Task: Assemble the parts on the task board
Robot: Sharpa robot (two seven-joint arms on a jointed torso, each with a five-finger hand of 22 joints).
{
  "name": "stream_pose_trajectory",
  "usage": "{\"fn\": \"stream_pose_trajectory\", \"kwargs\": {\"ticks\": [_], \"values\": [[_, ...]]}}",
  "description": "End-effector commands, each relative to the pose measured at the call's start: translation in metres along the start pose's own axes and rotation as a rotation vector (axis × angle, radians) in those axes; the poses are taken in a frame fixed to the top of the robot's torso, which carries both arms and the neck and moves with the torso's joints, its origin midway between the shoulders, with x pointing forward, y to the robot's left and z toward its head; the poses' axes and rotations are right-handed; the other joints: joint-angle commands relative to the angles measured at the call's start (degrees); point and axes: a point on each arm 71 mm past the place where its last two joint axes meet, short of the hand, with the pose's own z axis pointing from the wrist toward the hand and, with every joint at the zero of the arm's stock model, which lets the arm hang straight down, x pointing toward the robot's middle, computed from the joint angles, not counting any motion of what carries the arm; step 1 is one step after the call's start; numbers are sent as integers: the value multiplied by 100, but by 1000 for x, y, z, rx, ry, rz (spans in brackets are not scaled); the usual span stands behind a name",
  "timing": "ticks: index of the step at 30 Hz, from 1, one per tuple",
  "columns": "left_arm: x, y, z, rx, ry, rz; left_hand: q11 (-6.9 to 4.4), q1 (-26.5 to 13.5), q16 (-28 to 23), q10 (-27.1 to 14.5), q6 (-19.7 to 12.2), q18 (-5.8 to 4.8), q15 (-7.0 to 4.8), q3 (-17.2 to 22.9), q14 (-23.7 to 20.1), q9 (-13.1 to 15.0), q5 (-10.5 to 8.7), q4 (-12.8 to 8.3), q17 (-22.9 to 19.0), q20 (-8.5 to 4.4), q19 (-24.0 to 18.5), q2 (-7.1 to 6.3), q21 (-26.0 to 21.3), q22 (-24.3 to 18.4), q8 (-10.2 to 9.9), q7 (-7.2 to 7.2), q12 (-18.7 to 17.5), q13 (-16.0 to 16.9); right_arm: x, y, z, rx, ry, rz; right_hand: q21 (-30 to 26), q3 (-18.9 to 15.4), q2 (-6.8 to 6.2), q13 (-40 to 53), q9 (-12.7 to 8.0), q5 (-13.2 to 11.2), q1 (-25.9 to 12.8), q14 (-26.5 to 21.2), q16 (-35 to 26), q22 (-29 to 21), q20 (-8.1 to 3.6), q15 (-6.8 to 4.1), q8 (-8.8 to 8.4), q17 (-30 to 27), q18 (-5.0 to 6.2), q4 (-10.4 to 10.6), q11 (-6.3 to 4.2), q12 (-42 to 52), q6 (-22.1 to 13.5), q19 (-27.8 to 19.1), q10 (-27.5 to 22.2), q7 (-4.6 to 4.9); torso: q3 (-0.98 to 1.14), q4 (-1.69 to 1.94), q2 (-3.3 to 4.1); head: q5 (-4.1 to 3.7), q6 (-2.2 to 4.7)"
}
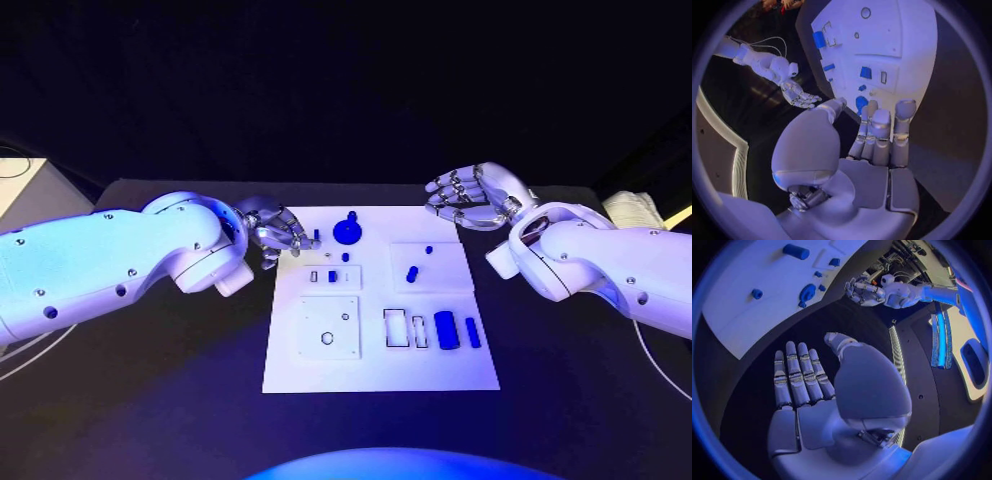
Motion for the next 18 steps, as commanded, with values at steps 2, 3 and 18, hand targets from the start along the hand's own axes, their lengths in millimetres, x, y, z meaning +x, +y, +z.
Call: {"fn": "stream_pose_trajectory", "kwargs": {"ticks": [2,3,18], "values": [[4,-2,-2,70,-152,-52,-70,59,395,152,138,-78,-50,-114,288,-18,36,119,421,-37,346,-30,378,380,299,-43,234,42,1,-1,0,-14,1,-3,-17,6,-10,-5,-7,-9,4,-4,-23,-9,-3,38,-24,-5,-23,-27,10,-28,35,-44,42,329,-9,6,0,12,23],[9,-1,-2,63,-148,-54,-83,61,478,177,151,-99,-62,-138,334,-16,35,149,509,-47,412,-40,468,469,360,-59,289,58,1,-2,0,-13,1,-4,-17,6,-10,-5,-7,-9,4,-4,-23,-9,-3,38,-24,-5,-23,-27,10,-28,35,-44,42,329,-10,1,0,19,41],[43,6,10,-26,-82,37,-215,-348,1319,260,114,-282,-170,-575,741,-87,35,411,1436,-149,911,41,1311,1331,1138,-208,932,238,7,-3,2,-16,10,-7,-17,11,-11,-5,-8,-16,12,-4,-22,-17,-3,37,-23,-11,-23,-37,9,-26,40,-59,48,328,16,-8,8,53,97]]}}
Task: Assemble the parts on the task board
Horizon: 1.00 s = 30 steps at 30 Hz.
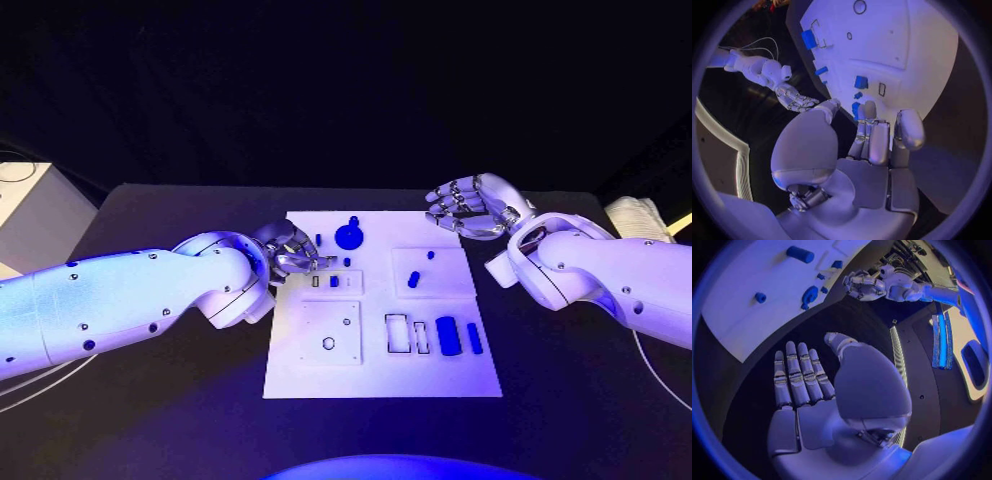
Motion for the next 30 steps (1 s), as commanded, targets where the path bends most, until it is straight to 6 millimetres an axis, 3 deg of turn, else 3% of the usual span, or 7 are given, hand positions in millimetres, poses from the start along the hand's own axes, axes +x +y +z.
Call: {"fn": "stream_pose_trajectory", "kwargs": {"ticks": [1,6,8,12,20,27,30], "values": [[4,0,1,-18,-2,42,-16,-53,27,12,-6,-55,-3,-55,125,-12,10,-1,89,10,47,-5,29,21,41,-49,39,10,1,2,1,-22,4,-7,-17,12,-11,-5,-8,-16,12,-4,-22,-9,18,37,-23,-5,-23,-37,9,-26,40,-38,48,328,7,1,3,8,13],[10,0,3,-30,30,75,-30,-59,76,18,-11,-60,-14,-102,144,-19,2,-4,147,3,54,-10,62,56,131,-66,115,33,3,2,1,-24,6,-6,-17,12,-11,-5,-8,-16,12,-4,-22,-9,18,37,-23,-5,-23,-37,9,-26,40,-38,48,328,4,-4,1,18,35],[12,0,4,-38,44,93,-61,-41,175,27,-10,-76,-38,-162,183,-22,-4,-4,262,-13,87,6,143,142,311,-102,262,82,3,2,1,-25,7,-6,-17,15,-9,-6,-9,-16,12,-6,-23,-13,18,37,-23,-9,-24,-39,9,-27,41,-44,49,329,6,-7,-3,24,43],[13,0,5,-46,60,111,-83,-55,244,26,-19,-84,-55,-221,209,-29,-8,-1,344,-26,98,20,187,190,457,-127,381,122,4,3,2,-26,8,-5,-17,15,-9,-6,-9,-16,12,-6,-23,-13,18,37,-23,-9,-24,-39,9,-27,41,-44,49,329,3,-3,-7,19,6],[18,-5,10,-44,73,131,-86,-54,252,20,-26,-89,-58,-233,211,-32,-9,-2,354,-28,107,23,204,209,485,-131,401,129,6,5,2,-30,14,-2,-17,18,-6,-6,-10,-16,10,-8,-24,-17,18,38,-24,-13,-24,-41,10,-27,43,-45,50,330,-8,-8,-4,31,8],[20,-7,14,-52,85,149,-92,-27,260,7,-40,-88,-62,-230,212,-39,-5,-6,363,-31,103,43,208,213,520,-136,426,136,8,6,2,-34,20,2,-17,19,-5,-6,-10,-16,10,-9,-24,-19,18,38,-24,-15,-24,-41,10,-28,43,-51,50,330,1,-13,0,12,-3],[22,-9,16,-52,92,155,-93,-16,264,2,-45,-90,-63,-228,212,-43,-3,-6,367,-32,105,54,215,221,536,-137,437,140,8,7,2,-34,20,2,-18,21,-4,-7,-11,-15,9,-10,-25,-23,18,39,-24,-18,-25,-42,10,-28,44,-63,51,331,-5,-9,9,2,-10]]}}
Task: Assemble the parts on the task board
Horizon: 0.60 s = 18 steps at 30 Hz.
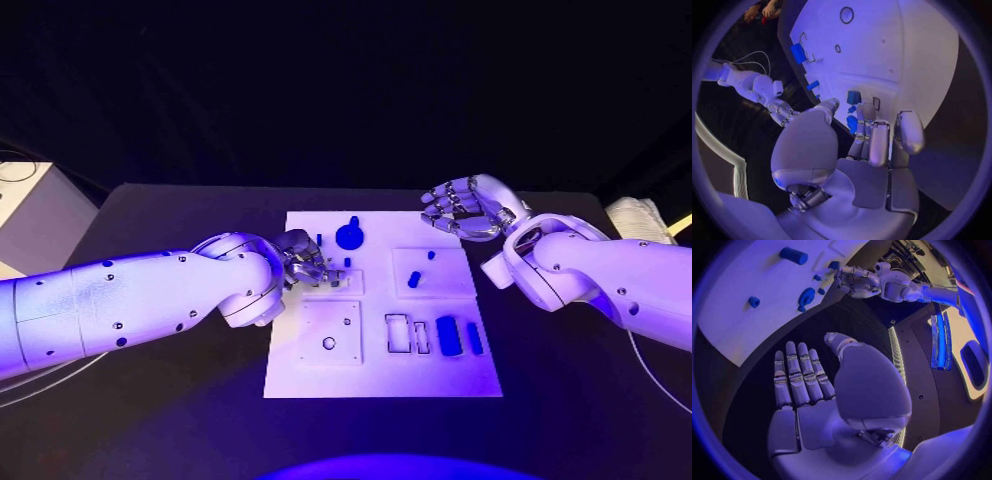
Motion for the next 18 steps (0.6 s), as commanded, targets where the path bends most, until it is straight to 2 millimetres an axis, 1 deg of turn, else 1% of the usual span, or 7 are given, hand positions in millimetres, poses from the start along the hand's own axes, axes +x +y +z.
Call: {"fn": "stream_pose_trajectory", "kwargs": {"ticks": [1,5,10,14,18], "values": [[4,-3,2,-3,29,31,-41,-16,37,-4,-23,-92,-42,-31,191,-10,-3,2,369,-2,33,54,31,15,31,-34,38,10,1,2,0,-19,8,-4,-19,5,-4,-7,-6,-15,9,-10,-25,-9,-3,38,-24,-9,-25,-27,-2,-28,45,-43,39,331,-2,0,13,-13,-7],[5,-4,4,-5,33,37,-42,-11,34,-6,-25,-91,-43,-31,189,-11,-2,2,365,-3,30,58,29,12,39,-35,45,12,2,3,0,-21,10,-3,-19,6,-3,-6,-6,-15,8,-12,-26,-11,-3,39,-23,-12,-25,-27,-2,-27,47,-44,41,332,-2,2,12,-15,-11],[5,-5,7,-10,36,42,-46,12,35,-15,-27,-88,-46,-22,186,-17,4,2,364,-5,19,87,24,7,82,-40,73,20,3,3,-1,-23,11,-1,-19,6,-3,-6,-6,-15,8,-12,-26,-11,-3,39,-23,-12,-25,-27,-2,-27,47,-44,41,332,6,6,10,-17,-20],[5,-4,8,-14,38,44,-48,19,34,-18,-30,-91,-47,-20,184,-19,6,2,362,-6,26,95,36,21,95,-42,83,23,3,4,-1,-25,12,0,-18,8,-2,-6,-6,-15,7,-14,-27,-12,-3,39,-22,-14,-26,-28,-2,-27,49,-39,43,332,4,1,11,-25,-27],[6,-5,8,-17,46,50,-63,87,48,-18,-36,-95,-58,-1,186,-31,20,-5,377,-13,30,126,56,44,182,-59,153,45,3,4,-1,-25,13,0,-19,10,-1,-6,-6,-15,7,-15,-27,-16,-3,40,-22,-17,-26,-29,-2,-26,51,-49,45,333,3,3,8,-29,-42]]}}
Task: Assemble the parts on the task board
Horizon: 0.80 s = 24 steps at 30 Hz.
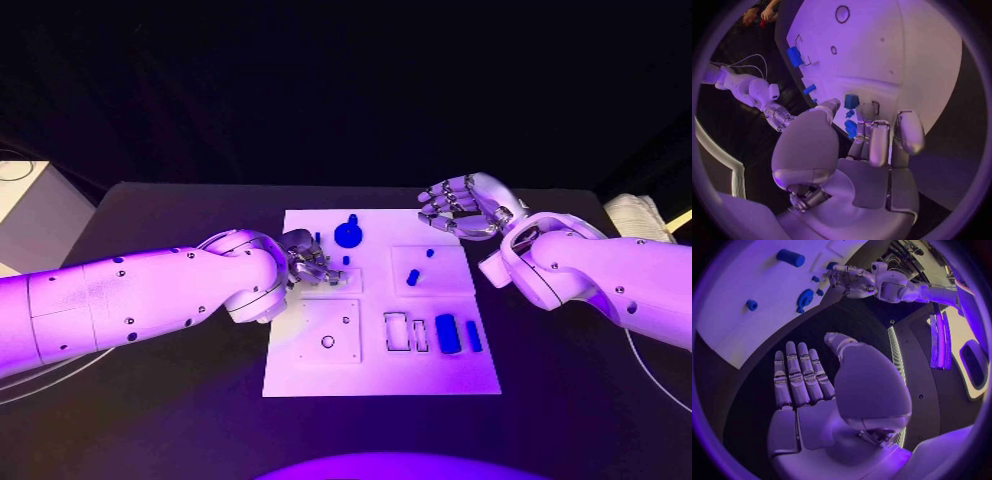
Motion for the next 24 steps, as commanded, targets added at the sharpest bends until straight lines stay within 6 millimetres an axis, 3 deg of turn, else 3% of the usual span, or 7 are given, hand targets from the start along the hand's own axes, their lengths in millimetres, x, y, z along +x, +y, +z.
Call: {"fn": "stream_pose_trajectory", "kwargs": {"ticks": [1,9,18,24], "values": [[3,-1,0,-2,28,22,-52,72,28,3,-22,-92,-64,20,183,-15,33,-10,381,-17,23,68,27,6,83,-51,72,20,1,2,0,-19,8,-5,-19,10,-1,-6,-7,-15,7,-15,-27,-10,-3,40,-22,-5,-26,-29,-10,-26,35,-49,37,349,-1,3,-7,-10,-21],[5,-1,1,-11,56,40,-121,381,95,-5,-3,-103,-120,275,211,-92,70,-9,464,-58,38,129,82,72,373,-130,291,92,1,2,-1,-19,8,-5,-19,12,0,-6,-7,-14,5,-15,-27,-13,-3,40,-21,-8,-26,-30,-10,-25,37,-54,40,350,-1,7,-7,-25,-43],[6,-2,2,-16,62,45,-141,403,125,17,19,-110,-136,342,228,-116,67,-7,500,-72,57,138,112,104,440,-152,350,112,1,2,-1,-19,9,-4,-19,12,0,-6,-7,-14,5,-15,-27,-13,-3,40,-21,-8,-26,-30,-10,-25,37,-54,40,350,-2,7,-4,-34,-53],[6,-4,3,-13,53,40,-159,448,112,8,2,-107,-155,496,220,-170,53,2,481,-91,43,241,102,96,505,-170,389,120,1,2,-1,-19,9,-4,-19,12,0,-6,-7,-14,5,-15,-27,-13,-3,40,-21,-8,-26,-30,-10,-25,37,-54,40,350,-2,-1,-1,-36,-63]]}}
